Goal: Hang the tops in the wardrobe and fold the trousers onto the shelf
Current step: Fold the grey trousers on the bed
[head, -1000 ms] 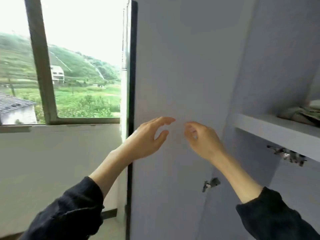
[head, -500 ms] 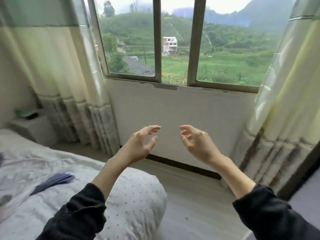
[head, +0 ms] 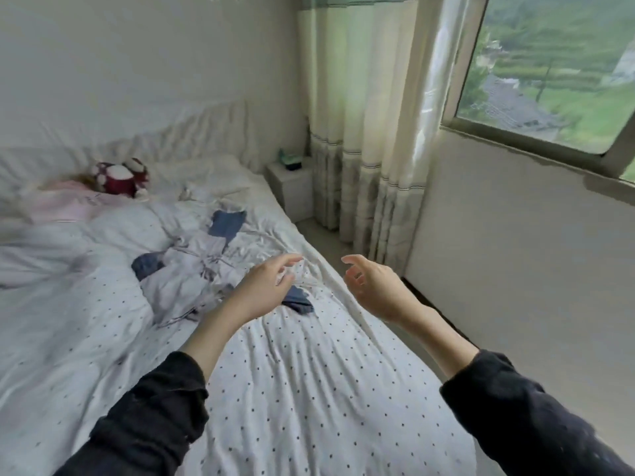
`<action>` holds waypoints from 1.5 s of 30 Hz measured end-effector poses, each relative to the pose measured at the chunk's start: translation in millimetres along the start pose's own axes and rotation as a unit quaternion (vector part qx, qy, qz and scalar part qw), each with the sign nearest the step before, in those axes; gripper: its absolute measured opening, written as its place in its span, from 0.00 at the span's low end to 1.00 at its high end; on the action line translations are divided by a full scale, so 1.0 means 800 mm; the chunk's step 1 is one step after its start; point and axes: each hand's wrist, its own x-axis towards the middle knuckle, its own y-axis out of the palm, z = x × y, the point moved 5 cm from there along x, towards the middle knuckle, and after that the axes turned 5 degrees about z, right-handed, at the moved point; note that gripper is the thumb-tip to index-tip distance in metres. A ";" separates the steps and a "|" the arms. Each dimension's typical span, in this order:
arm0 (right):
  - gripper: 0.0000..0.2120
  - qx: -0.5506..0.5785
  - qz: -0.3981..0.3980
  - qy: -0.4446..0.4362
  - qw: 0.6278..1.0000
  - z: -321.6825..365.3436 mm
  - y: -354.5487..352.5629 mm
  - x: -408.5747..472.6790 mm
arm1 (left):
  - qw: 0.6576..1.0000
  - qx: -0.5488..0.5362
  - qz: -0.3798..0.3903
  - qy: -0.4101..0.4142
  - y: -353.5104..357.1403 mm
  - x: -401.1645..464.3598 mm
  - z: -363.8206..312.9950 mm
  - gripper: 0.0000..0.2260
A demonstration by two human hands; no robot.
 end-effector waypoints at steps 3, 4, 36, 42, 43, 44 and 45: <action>0.18 -0.011 0.028 -0.044 0.999 0.015 0.026 0.065 | 0.998 -0.005 -0.024 -0.056 -0.018 0.009 0.051 0.16; 0.18 -0.012 0.043 -0.059 0.997 0.023 0.041 0.088 | 0.996 -0.007 -0.029 -0.078 -0.023 0.009 0.075 0.16; 0.22 -0.087 0.274 -0.084 0.954 0.033 0.502 0.453 | 0.924 0.177 -0.010 -0.338 0.025 0.167 0.638 0.07; 0.36 -0.081 0.271 -0.126 0.951 0.050 0.471 0.442 | 0.965 -0.012 -0.122 -0.231 -0.005 0.155 0.575 0.05; 0.39 -0.071 0.267 -0.133 0.952 0.054 0.465 0.438 | 0.970 -0.040 -0.113 -0.212 -0.008 0.151 0.555 0.07; 0.42 -0.065 0.262 -0.143 0.952 0.058 0.459 0.433 | 0.974 -0.058 -0.106 -0.193 -0.011 0.146 0.535 0.11; 0.42 -0.063 0.255 -0.162 0.951 0.065 0.454 0.426 | 0.976 -0.065 -0.104 -0.179 -0.015 0.139 0.514 0.16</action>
